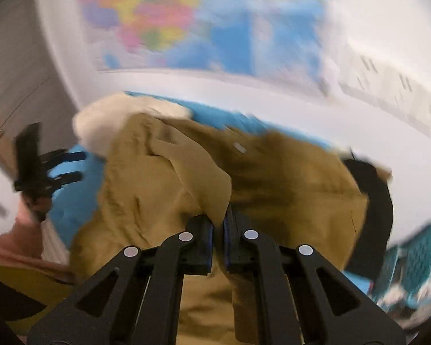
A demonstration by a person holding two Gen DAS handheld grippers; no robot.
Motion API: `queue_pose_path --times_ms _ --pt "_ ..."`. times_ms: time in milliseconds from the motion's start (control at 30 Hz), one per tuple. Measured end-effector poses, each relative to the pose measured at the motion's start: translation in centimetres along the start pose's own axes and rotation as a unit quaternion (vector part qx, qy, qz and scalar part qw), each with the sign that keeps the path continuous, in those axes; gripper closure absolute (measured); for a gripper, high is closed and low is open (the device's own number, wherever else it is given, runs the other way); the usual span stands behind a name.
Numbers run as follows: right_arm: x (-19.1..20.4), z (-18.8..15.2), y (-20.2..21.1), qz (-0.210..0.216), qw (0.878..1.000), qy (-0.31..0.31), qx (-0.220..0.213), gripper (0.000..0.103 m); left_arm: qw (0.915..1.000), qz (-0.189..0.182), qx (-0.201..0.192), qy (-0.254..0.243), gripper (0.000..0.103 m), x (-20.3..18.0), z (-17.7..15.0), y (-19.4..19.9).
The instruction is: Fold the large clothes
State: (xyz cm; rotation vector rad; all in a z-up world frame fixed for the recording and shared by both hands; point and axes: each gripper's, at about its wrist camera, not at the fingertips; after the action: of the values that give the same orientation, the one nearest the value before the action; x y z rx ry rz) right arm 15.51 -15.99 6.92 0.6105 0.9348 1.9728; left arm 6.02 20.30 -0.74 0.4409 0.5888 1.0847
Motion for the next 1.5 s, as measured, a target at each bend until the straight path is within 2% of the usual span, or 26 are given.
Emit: queue_pose_path --times_ms 133,167,200,233,267,333,367,400,467,567,633,667,700,733,800,833,967,1100,1200,1300,1367,1500 --pt "-3.1 -2.1 -5.8 -0.016 0.998 -0.042 0.046 0.086 0.999 0.017 0.04 -0.011 0.03 -0.8 0.5 -4.1" --pt "-3.9 -2.6 -7.1 -0.017 0.997 -0.053 0.051 0.076 0.9983 0.024 0.052 -0.012 0.03 -0.8 0.5 -5.2" --pt "-5.0 -3.1 -8.1 -0.02 0.996 -0.068 0.053 0.061 0.9975 0.033 0.062 -0.011 0.03 -0.8 0.5 -6.1" --pt "-5.5 -3.5 -8.5 -0.025 0.996 -0.073 0.054 0.053 0.9969 0.037 0.068 -0.009 0.03 -0.8 0.5 -6.6" --pt "-6.1 -3.9 -8.8 -0.032 0.995 -0.083 0.047 0.037 0.9963 0.042 0.074 -0.006 0.03 -0.8 0.5 -7.2" --pt "-6.7 -4.2 -8.3 -0.024 0.995 -0.096 0.03 0.032 0.9954 0.057 0.077 -0.002 0.03 -0.8 0.7 -7.8" --pt "-7.0 -4.6 -7.7 -0.016 0.995 -0.097 0.018 0.028 0.9956 0.057 0.074 -0.002 0.03 -0.9 0.9 -7.7" --pt "-7.0 -5.1 -6.8 -0.016 0.995 -0.098 0.007 0.016 0.9959 0.058 0.069 -0.001 0.03 -1.0 1.1 -7.6" --pt "-7.7 -6.5 -4.7 -0.03 0.994 -0.098 -0.023 0.011 0.9972 0.054 0.052 -0.007 0.03 -1.6 1.6 -6.8" --pt "-8.2 -8.7 -3.4 -0.014 0.995 -0.097 -0.034 0.011 0.9985 0.039 0.033 -0.019 0.03 -2.6 2.4 -6.4" --pt "-8.0 -9.6 -3.6 -0.02 0.995 -0.09 -0.024 0.011 0.9987 0.026 0.032 -0.03 0.03 -3.2 2.6 -7.1" --pt "-7.8 -9.9 -4.1 -0.024 0.996 -0.088 -0.014 0.021 0.9985 0.025 0.036 -0.032 0.03 -3.5 2.8 -7.8" --pt "-7.9 -10.1 -4.8 -0.017 0.996 -0.092 -0.003 0.042 0.9983 0.024 0.042 -0.033 0.03 -3.6 2.8 -8.4" --pt "-7.9 -10.1 -5.3 -0.004 0.995 -0.1 0.007 0.052 0.9979 0.024 0.052 -0.031 0.03 -3.7 2.7 -9.4" --pt "-7.9 -10.0 -5.8 0.01 0.994 -0.112 0.01 0.089 0.9973 0.024 0.065 -0.026 0.031 -3.6 2.5 -10.8" --pt "-7.9 -9.7 -5.7 0.016 0.994 -0.111 0.006 0.096 0.9971 0.026 0.067 -0.026 0.032 -3.6 2.4 -11.1" --pt "-7.7 -8.4 -3.7 0.041 0.992 -0.116 -0.031 0.099 0.9955 0.051 0.076 -0.024 0.039 -2.8 1.6 -12.2" --pt "-9.0 -7.4 -2.1 0.06 0.987 -0.138 -0.059 0.099 0.9921 0.082 0.095 0.001 0.044 -0.4 0.9 -13.4" --pt "-10.1 -7.5 -4.6 0.055 0.985 -0.159 -0.023 0.099 0.9908 0.096 0.093 0.02 0.045 1.0 0.2 -13.8" --pt "-10.6 -8.2 -8.0 0.032 0.986 -0.165 0.02 0.098 0.9905 0.1 0.092 0.025 0.044 1.3 -0.3 -14.0" --pt "-11.4 -8.6 -9.3 0.034 0.981 -0.188 0.027 0.097 0.9905 0.105 0.087 0.018 0.043 1.1 -0.4 -13.9" --pt "-11.4 -8.7 -9.0 0.036 0.979 -0.198 0.018 0.095 0.9894 0.117 0.086 -0.001 0.038 0.3 -0.4 -13.3"
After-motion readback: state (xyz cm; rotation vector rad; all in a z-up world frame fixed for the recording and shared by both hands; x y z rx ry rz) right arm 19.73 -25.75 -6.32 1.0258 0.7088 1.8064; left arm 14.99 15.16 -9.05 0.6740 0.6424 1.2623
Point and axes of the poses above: each gripper's, at about its wrist camera, not at the fingertips, and y roughly against the way its jaws point, x to its left, z to its top, and after that the axes turned 7 degrees about -z, right-handed
